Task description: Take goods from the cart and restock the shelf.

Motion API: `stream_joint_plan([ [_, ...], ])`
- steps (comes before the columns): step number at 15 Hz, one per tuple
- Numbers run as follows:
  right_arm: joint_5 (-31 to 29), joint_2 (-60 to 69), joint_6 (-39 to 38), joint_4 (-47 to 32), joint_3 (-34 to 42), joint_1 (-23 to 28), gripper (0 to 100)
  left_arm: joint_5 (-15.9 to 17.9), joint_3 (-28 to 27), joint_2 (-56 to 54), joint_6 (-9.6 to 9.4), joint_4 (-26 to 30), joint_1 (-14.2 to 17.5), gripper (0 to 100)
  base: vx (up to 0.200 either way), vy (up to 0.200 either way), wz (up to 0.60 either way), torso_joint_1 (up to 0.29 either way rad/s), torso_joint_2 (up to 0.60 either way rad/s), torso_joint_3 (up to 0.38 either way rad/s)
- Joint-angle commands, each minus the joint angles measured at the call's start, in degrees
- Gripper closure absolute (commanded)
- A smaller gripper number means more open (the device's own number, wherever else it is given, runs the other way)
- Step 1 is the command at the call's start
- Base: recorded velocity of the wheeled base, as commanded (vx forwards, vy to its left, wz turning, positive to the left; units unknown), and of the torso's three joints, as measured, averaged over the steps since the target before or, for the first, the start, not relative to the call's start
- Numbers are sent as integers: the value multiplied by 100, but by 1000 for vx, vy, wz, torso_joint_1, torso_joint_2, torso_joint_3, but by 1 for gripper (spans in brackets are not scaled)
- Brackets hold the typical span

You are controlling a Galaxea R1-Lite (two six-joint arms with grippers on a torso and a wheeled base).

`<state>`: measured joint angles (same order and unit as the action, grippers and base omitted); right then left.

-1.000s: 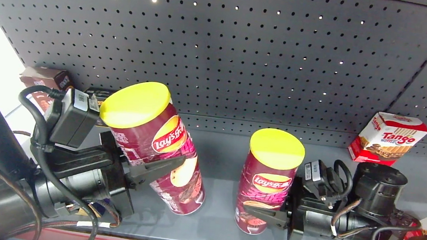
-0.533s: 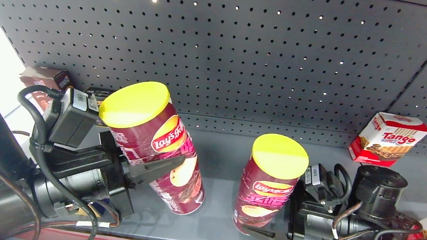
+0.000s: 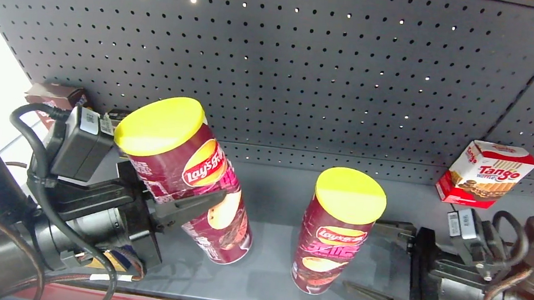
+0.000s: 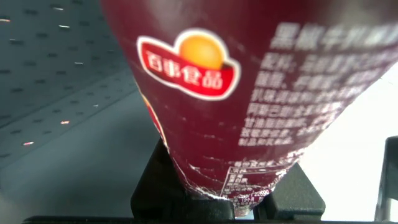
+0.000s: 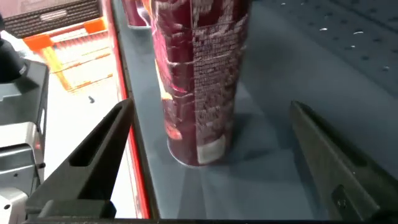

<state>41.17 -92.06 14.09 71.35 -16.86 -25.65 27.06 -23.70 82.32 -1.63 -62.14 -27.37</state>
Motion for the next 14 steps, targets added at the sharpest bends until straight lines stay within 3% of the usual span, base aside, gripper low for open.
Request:
stream_joint_plan([
  [1, 5, 1059, -29, -165, 438, 280, 0, 1, 6, -102, -4, 0, 21, 100, 0, 0, 0, 0, 0, 0],
  [5, -232, 2078, -38, -1132, 183, 649, 0, 1, -56, -129, -4, -9, 21, 100, 0, 0, 0, 0, 0, 0],
  [9, -1709, 3537, -47, -2363, -450, 1194, 0, 1, -21, -234, 5, 0, 21, 100, 0, 0, 0, 0, 0, 0],
  [12, -2587, 4838, -47, -3549, -248, 1264, 0, 1, -21, -234, -4, 0, 12, 100, 0, 0, 0, 0, 0, 0],
  [13, -2587, 4838, -47, -3549, -248, 1264, 0, 1, -21, -234, -4, 0, 12, 100, 0, 0, 0, 0, 0, 0],
  [14, -3141, 5998, -47, -4578, 69, 1255, 0, 1, -3, -225, -4, 8, 3, 100, 0, 0, 0, 0, 0, 0],
])
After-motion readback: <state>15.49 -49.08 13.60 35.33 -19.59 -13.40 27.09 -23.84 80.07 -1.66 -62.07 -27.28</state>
